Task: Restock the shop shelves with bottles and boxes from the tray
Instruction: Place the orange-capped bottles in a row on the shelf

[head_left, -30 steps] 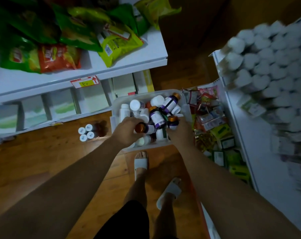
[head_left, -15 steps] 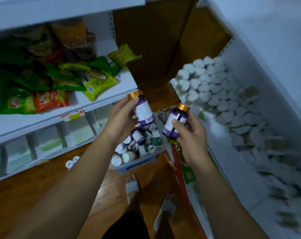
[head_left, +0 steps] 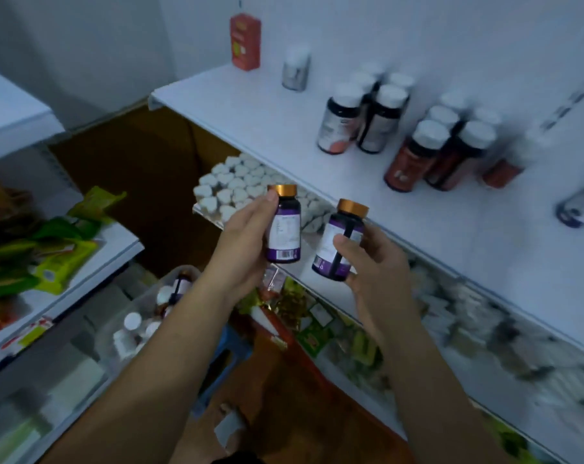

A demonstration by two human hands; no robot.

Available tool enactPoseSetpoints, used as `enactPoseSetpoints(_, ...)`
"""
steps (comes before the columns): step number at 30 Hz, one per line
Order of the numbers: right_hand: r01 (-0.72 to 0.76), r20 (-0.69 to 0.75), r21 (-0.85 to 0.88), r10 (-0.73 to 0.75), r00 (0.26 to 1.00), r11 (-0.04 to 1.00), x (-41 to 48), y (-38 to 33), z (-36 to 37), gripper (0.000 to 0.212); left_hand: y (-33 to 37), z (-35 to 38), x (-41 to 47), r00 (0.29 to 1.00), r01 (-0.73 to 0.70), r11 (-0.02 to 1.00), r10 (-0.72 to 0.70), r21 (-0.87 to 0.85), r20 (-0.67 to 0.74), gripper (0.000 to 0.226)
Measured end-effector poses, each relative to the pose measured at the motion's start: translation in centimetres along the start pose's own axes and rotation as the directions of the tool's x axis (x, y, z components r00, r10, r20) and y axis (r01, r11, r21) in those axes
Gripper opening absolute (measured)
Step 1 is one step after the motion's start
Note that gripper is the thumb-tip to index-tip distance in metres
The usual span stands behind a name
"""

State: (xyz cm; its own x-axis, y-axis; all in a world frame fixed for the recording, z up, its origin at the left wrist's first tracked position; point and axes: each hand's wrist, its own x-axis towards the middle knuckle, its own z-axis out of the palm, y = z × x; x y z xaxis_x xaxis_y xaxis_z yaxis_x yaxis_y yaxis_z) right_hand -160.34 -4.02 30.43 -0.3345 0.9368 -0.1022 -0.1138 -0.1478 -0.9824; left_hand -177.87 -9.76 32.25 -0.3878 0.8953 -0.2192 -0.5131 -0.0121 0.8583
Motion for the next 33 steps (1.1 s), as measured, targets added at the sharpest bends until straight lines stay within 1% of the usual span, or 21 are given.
enactPoseSetpoints(3, 0.056, -0.068, 0.02, -0.055, 0.996, 0.998, -3.8, -2.1, -5.7, 0.04, -1.6, 6.1, -3.1, 0.993, -0.015, 0.997, 0.005, 0.079, 0.119, 0.036)
enactPoseSetpoints(5, 0.093, -0.129, 0.024, -0.089, 0.988, 0.995, -6.5, -3.6, -9.8, 0.041, -3.1, 10.3, -5.4, 0.985, -0.012, 0.994, -0.007, 0.106, 0.172, 0.038)
enactPoseSetpoints(8, 0.148, -0.216, -0.004, -0.145, 0.966, 0.989, -10.5, -5.8, -15.8, 0.049, -5.6, 16.3, -8.7, 0.964, 0.043, 0.993, -0.07, 0.109, 0.255, 0.049)
enactPoseSetpoints(9, 0.16, -0.244, -0.008, -0.157, 0.957, 0.987, -11.9, -6.5, -17.7, 0.049, -6.4, 18.2, -9.8, 0.954, 0.063, 0.99, -0.097, 0.128, 0.282, 0.053)
enactPoseSetpoints(12, 0.201, -0.335, -0.004, -0.19, 0.923, 0.98, -15.9, -8.4, -23.6, 0.043, -9.1, 23.7, -12.3, 0.911, 0.153, 0.975, -0.202, 0.16, 0.359, 0.055)
enactPoseSetpoints(14, 0.215, -0.414, -0.023, -0.205, 0.887, 0.976, -18.4, -9.4, -27.4, 0.039, -10.9, 27.3, -13.4, 0.866, 0.22, 0.961, -0.273, 0.17, 0.42, 0.05)
enactPoseSetpoints(16, 0.223, -0.501, -0.038, -0.212, 0.839, 0.974, -20.8, -10.4, -31.1, 0.04, -12.6, 30.9, -14.2, 0.815, 0.246, 0.951, -0.308, 0.187, 0.49, 0.044)
enactPoseSetpoints(18, 0.225, -0.57, -0.048, -0.212, 0.794, 0.973, -22.7, -11.2, -34.4, 0.038, -14.3, 34.4, -14.7, 0.772, 0.229, 0.952, -0.306, 0.204, 0.558, 0.037)
enactPoseSetpoints(20, 0.228, -0.626, -0.07, -0.221, 0.748, 0.971, -24.3, -12.0, -37.5, 0.032, -15.7, 38.0, -15.3, 0.732, 0.205, 0.95, -0.309, 0.235, 0.607, 0.03)
enactPoseSetpoints(22, 0.229, -0.681, -0.088, -0.227, 0.696, 0.969, -25.4, -12.7, -40.2, 0.028, -17.1, 41.3, -15.7, 0.687, 0.21, 0.942, -0.332, 0.261, 0.647, 0.026)
enactPoseSetpoints(25, 0.224, -0.726, -0.107, -0.23, 0.648, 0.969, -26.2, -13.3, -43.5, 0.032, -19.2, 45.5, -15.8, 0.646, 0.227, 0.93, -0.366, 0.289, 0.669, 0.023)
enactPoseSetpoints(27, 0.199, -0.742, -0.124, -0.225, 0.632, 0.972, -25.7, -13.7, -45.2, 0.032, -20.5, 47.7, -15.4, 0.644, 0.203, 0.932, -0.357, 0.299, 0.677, 0.021)
enactPoseSetpoints(30, 0.149, -0.746, -0.173, -0.228, 0.625, 0.974, -23.6, -14.2, -46.7, 0.033, -21.6, 49.7, -13.5, 0.658, 0.129, 0.949, -0.299, 0.287, 0.691, 0.023)
enactPoseSetpoints(31, 0.137, -0.732, -0.193, -0.236, 0.639, 0.971, -22.6, -14.3, -47.0, 0.035, -21.8, 50.0, -12.5, 0.667, 0.089, 0.955, -0.269, 0.285, 0.695, 0.025)
enactPoseSetpoints(33, 0.121, -0.672, -0.252, -0.263, 0.693, 0.96, -20.0, -14.3, -47.1, 0.037, -21.6, 49.8, -10.2, 0.684, -0.022, 0.962, -0.183, 0.271, 0.706, 0.028)
